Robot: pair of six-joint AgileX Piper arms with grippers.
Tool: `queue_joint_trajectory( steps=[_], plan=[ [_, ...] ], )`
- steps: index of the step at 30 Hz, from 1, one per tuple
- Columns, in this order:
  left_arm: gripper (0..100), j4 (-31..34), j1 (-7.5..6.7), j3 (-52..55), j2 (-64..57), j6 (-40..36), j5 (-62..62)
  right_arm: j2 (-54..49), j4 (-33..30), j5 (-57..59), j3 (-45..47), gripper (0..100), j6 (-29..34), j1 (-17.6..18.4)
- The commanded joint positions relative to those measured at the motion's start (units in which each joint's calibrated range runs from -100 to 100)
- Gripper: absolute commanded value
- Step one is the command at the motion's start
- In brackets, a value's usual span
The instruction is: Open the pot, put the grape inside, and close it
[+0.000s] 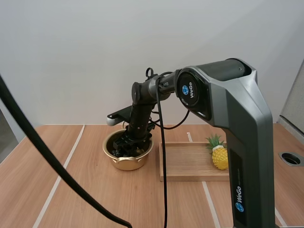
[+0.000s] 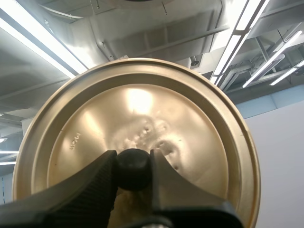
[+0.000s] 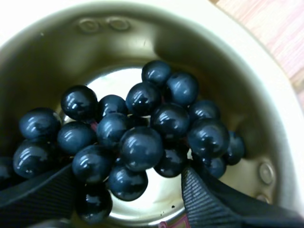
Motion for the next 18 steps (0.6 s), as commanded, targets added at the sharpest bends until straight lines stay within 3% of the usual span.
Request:
queue_joint_trajectory(
  steps=[1,10,18],
  plan=[
    [0,0.8,-0.12,-0.1,0.1,-0.2,-0.6,-2.8,2.5,0.3,-0.3,100,-0.6,0.1],
    [0,1.2,-0.12,-0.1,0.1,-0.2,1.1,-11.6,1.8,0.3,-1.1,100,-1.6,0.1],
    [0,1.6,-0.12,-0.1,0.1,-0.2,1.1,-21.7,0.9,2.4,-8.3,100,-1.3,0.1]
  ],
)
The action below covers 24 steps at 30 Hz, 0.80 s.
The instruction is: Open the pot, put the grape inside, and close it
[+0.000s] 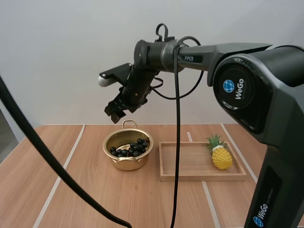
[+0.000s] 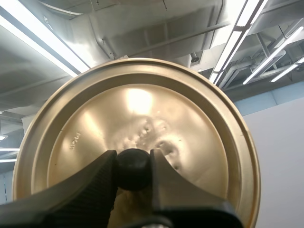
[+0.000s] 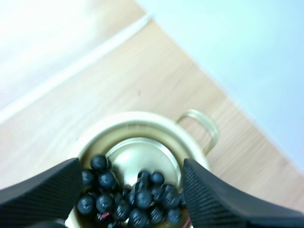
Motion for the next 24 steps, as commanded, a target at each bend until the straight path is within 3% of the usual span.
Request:
queue_joint_trajectory(
  steps=[1,9,16,21,24],
  plan=[
    [0,1.3,-0.12,-0.1,0.1,-0.2,-0.1,-4.7,0.0,2.5,-3.1,100,-0.1,0.0],
    [0,1.4,-0.12,-0.1,0.1,-0.2,-0.1,-11.8,-5.1,10.7,-7.7,100,1.2,0.0],
    [0,1.8,-0.12,-0.1,0.1,-0.2,-0.1,-18.4,-18.4,10.5,-7.7,100,6.1,0.0],
    [0,1.7,-0.12,-0.1,0.1,-0.2,0.2,-22.8,-30.1,9.7,-7.7,100,17.4,0.0],
    [0,1.7,-0.12,-0.1,0.3,-0.2,2.4,-25.7,-33.7,8.2,-7.7,100,23.6,-1.1]
  ],
)
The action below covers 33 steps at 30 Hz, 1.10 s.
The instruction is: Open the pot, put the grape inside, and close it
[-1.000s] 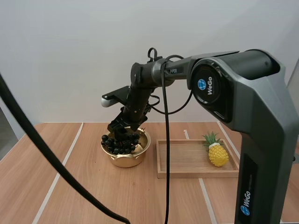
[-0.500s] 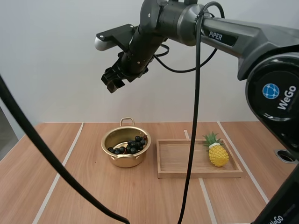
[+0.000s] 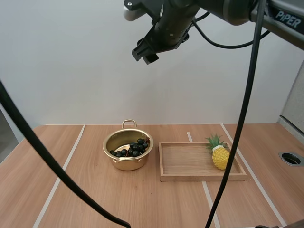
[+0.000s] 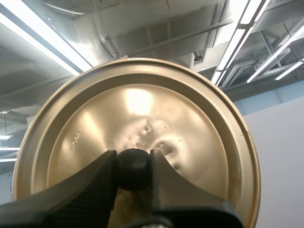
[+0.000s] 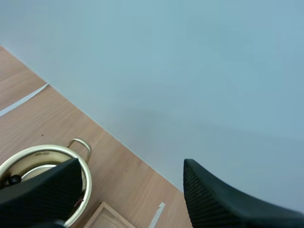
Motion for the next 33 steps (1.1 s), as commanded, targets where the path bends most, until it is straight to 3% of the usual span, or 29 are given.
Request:
queue_joint_trajectory(
  steps=[1,10,19,24,33],
  plan=[
    [0,0.7,-0.12,-0.1,0.5,-0.2,2.8,-3.8,-4.6,-2.3,-0.5,100,7.0,-1.4],
    [0,0.7,-0.12,-0.1,2.7,-0.2,10.4,-12.5,-6.4,-13.5,-0.5,100,11.6,-7.0],
    [0,0.6,-0.12,-0.1,5.9,-0.5,11.7,-18.9,-13.6,-13.3,-0.5,100,11.7,-7.2],
    [0,0.3,-0.12,-0.1,10.2,-0.5,11.7,-22.1,-17.7,-10.8,-0.5,100,18.1,-7.5],
    [0,2.0,-0.12,1.0,14.7,-5.3,11.7,-25.2,-19.4,-7.2,-0.5,100,18.4,-8.2]
  ],
)
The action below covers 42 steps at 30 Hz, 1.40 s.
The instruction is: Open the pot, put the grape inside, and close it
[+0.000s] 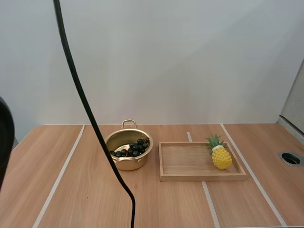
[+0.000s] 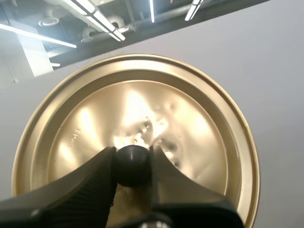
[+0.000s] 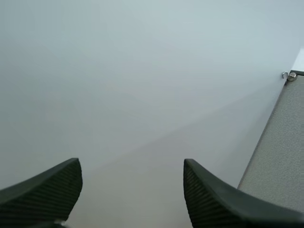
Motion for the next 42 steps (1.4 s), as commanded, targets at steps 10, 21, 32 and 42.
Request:
queue_joint_trajectory(
  steps=[10,21,32,42],
  plan=[
    [0,-3.2,-0.12,15.5,1.9,-2.8,0.0,-1.8,2.7,2.8,-0.5,0,-2.3,-0.2],
    [0,-13.7,-0.12,45.1,2.2,0.7,0.0,-3.0,2.4,2.8,-0.5,0,-2.7,-0.2],
    [0,-17.3,-0.12,69.5,2.2,2.4,-8.9,-3.0,2.4,5.6,-0.5,0,-2.7,-0.2],
    [0,-22.2,-0.12,82.9,2.2,8.8,-22.8,-3.0,2.3,6.0,-0.5,0,-2.7,-0.2]
  ],
)
